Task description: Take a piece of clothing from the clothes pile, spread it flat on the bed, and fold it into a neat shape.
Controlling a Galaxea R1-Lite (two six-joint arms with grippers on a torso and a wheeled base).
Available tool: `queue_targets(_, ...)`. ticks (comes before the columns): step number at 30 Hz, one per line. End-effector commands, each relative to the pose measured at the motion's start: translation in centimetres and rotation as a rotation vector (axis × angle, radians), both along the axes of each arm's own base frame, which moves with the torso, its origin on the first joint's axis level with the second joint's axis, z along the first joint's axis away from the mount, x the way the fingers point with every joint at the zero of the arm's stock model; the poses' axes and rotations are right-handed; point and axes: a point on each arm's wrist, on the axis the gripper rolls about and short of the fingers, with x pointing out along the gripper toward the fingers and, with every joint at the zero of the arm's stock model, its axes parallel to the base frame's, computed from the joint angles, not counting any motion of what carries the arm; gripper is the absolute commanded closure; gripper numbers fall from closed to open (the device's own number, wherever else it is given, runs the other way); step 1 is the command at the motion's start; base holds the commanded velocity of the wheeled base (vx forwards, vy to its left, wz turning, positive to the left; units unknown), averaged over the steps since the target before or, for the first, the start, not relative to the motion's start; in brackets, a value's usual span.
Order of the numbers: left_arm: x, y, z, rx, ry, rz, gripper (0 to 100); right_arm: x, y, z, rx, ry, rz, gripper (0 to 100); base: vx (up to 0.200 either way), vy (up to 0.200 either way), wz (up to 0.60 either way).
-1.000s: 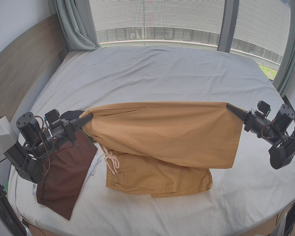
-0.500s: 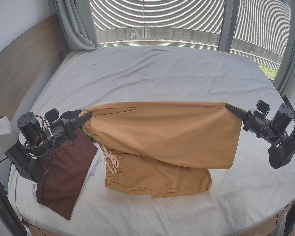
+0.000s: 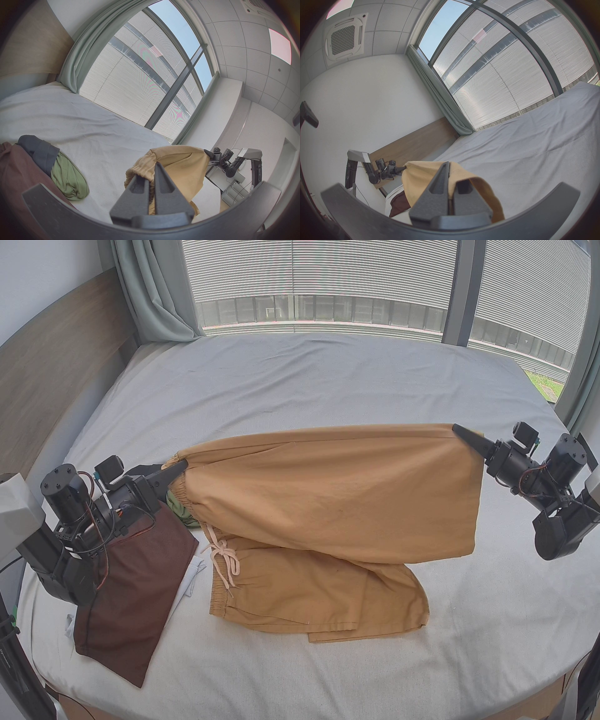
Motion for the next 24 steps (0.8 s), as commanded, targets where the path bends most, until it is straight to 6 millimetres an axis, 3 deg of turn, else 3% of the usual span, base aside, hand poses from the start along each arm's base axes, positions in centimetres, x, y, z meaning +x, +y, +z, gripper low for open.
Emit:
queue_targets(1, 1.3, -0.1, -0.7, -0.009, 0.006, 0.022, 100, 2.3, 0.4, -1.1, 0.024, 0.014, 0.006, 100, 0.000, 0.000, 0.00)
queue_targets(24, 5.2, -1.6, -3.3, -0.031, 0.013, 0.079, 100, 6.9, 0.4, -4.6, 0.023, 0.046, 0.006, 100, 0.000, 0.000, 0.00)
